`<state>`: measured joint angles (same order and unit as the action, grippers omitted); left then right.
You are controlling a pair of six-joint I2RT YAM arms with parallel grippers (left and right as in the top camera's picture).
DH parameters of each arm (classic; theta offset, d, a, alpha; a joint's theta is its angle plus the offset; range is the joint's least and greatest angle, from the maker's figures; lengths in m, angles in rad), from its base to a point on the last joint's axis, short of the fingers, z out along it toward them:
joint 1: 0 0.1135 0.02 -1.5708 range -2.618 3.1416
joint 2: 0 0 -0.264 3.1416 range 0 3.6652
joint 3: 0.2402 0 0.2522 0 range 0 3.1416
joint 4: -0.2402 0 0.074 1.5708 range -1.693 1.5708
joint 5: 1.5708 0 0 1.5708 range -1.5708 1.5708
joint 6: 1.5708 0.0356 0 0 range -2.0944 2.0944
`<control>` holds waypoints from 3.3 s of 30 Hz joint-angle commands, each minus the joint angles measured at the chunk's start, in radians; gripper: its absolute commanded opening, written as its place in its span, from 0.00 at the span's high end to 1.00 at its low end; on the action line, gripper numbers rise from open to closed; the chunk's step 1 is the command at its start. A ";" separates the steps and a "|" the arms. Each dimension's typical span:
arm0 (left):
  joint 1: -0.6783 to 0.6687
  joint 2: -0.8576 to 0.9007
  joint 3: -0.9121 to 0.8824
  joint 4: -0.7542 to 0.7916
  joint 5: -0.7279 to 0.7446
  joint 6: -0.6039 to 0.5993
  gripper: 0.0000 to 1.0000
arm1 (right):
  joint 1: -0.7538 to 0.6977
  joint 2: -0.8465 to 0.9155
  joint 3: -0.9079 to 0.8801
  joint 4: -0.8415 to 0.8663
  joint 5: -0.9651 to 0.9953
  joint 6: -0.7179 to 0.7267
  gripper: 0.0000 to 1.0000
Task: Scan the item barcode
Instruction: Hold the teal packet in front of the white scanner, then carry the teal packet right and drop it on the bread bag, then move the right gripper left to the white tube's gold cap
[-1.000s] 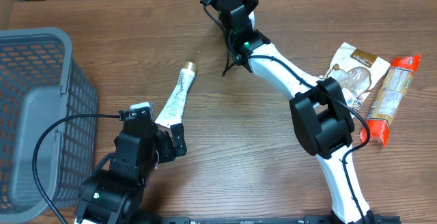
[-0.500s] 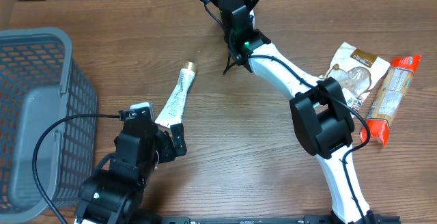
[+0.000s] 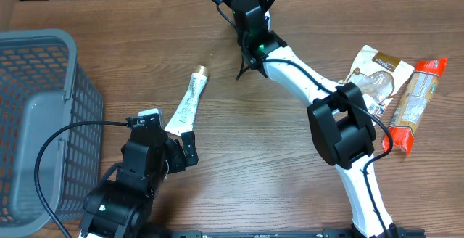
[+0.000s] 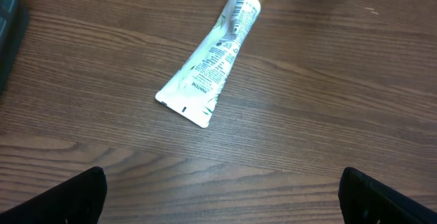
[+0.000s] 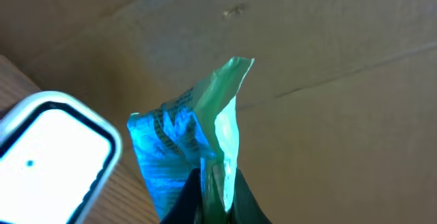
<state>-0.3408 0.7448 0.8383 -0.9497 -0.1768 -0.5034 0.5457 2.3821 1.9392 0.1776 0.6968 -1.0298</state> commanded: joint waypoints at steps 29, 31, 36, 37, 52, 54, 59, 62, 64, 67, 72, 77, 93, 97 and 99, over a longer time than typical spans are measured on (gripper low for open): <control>0.000 0.001 0.000 0.004 -0.014 -0.017 0.00 | -0.646 -0.650 -0.241 -1.326 -1.035 1.179 0.96; 0.000 0.001 0.000 0.004 -0.014 -0.017 0.01 | -0.712 -0.650 -0.328 -1.270 -1.032 1.180 0.96; 0.000 0.001 0.000 0.004 -0.014 -0.017 0.00 | -0.830 -0.650 -0.534 -1.072 -1.031 1.210 0.96; 0.000 0.001 0.000 0.004 -0.014 -0.017 0.00 | -0.847 -0.650 -0.568 -1.043 -1.032 1.213 0.96; 0.000 0.001 0.000 0.004 -0.014 -0.017 0.00 | -0.894 -0.660 -0.546 -1.118 -1.032 1.225 0.49; 0.000 0.001 0.000 0.004 -0.014 -0.017 0.00 | -0.890 -0.668 -0.464 -1.201 -1.032 1.225 0.48; 0.000 0.001 0.000 0.004 -0.014 -0.017 0.00 | -0.823 -0.686 -0.295 -1.349 -1.126 1.224 0.27; 0.000 0.001 0.000 0.004 -0.014 -0.017 0.00 | -0.728 -0.687 -0.282 -1.316 -1.275 1.224 0.00; 0.000 0.001 0.000 0.004 -0.014 -0.017 0.01 | -0.659 -0.682 -0.296 -1.251 -1.353 1.224 0.00; 0.000 0.001 0.000 0.004 -0.014 -0.017 0.00 | -0.535 -0.660 -0.302 -1.152 -1.379 1.237 0.00; 0.000 0.001 0.000 0.004 -0.014 -0.017 0.00 | -0.309 -0.582 -0.302 -0.985 -1.297 1.394 0.05; 0.000 0.001 0.000 0.004 -0.014 -0.017 0.01 | -0.123 -0.481 -0.302 -0.836 -1.135 1.572 0.12; 0.000 0.001 0.000 0.004 -0.014 -0.017 0.01 | 0.171 -0.169 -0.302 -0.546 -0.879 1.760 0.24; 0.000 0.001 0.000 0.004 -0.014 -0.017 0.00 | 0.172 -0.121 -0.302 -0.530 -0.885 1.767 0.27; 0.000 0.001 0.000 0.004 -0.014 -0.017 0.00 | 0.172 -0.109 -0.302 -0.523 -0.895 1.767 0.29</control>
<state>-0.3408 0.7448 0.8383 -0.9493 -0.1772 -0.5034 0.7204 2.2520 1.6360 -0.3576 -0.2134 0.7238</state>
